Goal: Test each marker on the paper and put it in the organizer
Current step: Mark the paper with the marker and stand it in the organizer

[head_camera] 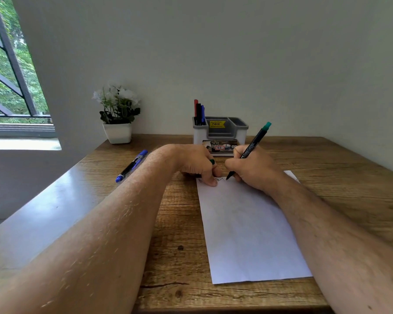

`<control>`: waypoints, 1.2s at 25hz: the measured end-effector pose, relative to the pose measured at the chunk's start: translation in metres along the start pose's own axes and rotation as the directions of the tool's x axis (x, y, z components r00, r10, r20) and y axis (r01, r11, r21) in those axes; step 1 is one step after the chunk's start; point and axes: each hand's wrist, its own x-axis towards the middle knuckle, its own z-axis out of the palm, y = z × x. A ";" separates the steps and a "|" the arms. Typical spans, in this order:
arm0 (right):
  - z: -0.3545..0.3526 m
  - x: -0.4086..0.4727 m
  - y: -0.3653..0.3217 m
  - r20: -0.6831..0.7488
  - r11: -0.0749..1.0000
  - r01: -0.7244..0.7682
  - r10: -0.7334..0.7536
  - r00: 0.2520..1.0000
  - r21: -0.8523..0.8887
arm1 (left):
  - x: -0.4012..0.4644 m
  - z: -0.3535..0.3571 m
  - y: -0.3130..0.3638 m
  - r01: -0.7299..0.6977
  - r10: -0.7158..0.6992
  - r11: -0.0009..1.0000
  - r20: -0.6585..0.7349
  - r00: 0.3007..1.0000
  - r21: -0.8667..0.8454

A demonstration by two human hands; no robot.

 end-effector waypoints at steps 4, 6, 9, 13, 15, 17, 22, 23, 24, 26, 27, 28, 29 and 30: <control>0.000 -0.001 0.000 0.027 1.000 0.004 -0.004 1.000 -0.011 | 0.000 0.000 -0.001 -0.004 0.004 1.000 -0.007 1.000 0.000; 0.001 -0.001 -0.001 0.041 1.000 0.007 -0.007 0.999 -0.013 | -0.001 0.000 -0.001 -0.003 0.003 1.000 -0.004 1.000 -0.008; 0.000 0.000 -0.001 0.022 1.000 0.010 -0.010 1.000 0.011 | -0.003 -0.001 0.000 0.002 -0.002 1.000 -0.003 1.000 -0.019; -0.001 -0.001 0.000 0.043 1.000 0.009 -0.010 0.999 0.018 | -0.005 0.000 0.002 0.003 -0.003 1.000 0.001 1.000 -0.027; -0.001 -0.001 0.000 0.058 1.000 0.007 -0.008 0.998 0.012 | -0.006 0.000 0.002 0.001 -0.001 1.000 0.002 1.000 -0.020; -0.002 -0.002 0.000 0.059 1.000 0.012 -0.012 0.998 0.003 | -0.006 0.000 0.003 -0.008 0.008 1.000 0.008 1.000 -0.024; -0.002 -0.001 0.000 0.071 1.000 0.023 -0.022 0.997 -0.015 | -0.004 -0.001 0.002 -0.007 0.007 1.000 0.014 1.000 -0.025; -0.002 -0.001 0.000 0.065 0.999 0.027 -0.026 0.998 -0.023 | -0.004 -0.001 0.002 -0.003 0.004 1.000 0.014 1.000 -0.021; -0.002 0.000 0.000 0.051 0.999 0.032 -0.031 0.998 -0.029 | -0.004 -0.001 0.002 -0.001 0.002 1.000 0.014 1.000 -0.021; -0.001 0.000 0.000 0.016 0.998 0.033 -0.032 0.999 -0.048 | -0.006 -0.001 0.003 -0.002 0.002 1.000 0.018 1.000 -0.028; -0.001 0.000 -0.001 0.005 0.998 0.029 -0.028 1.000 -0.059 | -0.007 0.000 0.003 -0.001 0.002 1.000 0.019 1.000 -0.029; -0.001 0.001 -0.001 -0.001 0.997 0.023 -0.023 1.000 -0.070 | -0.007 -0.001 0.004 0.000 0.001 1.000 0.018 1.000 -0.027; -0.001 0.001 -0.001 -0.003 0.997 0.018 -0.018 1.000 -0.078 | -0.008 0.000 0.004 -0.001 0.002 1.000 0.020 1.000 -0.025; -0.001 0.001 0.000 -0.003 0.997 0.016 -0.016 1.000 -0.081 | -0.009 0.000 0.004 -0.002 0.002 1.000 0.019 1.000 -0.025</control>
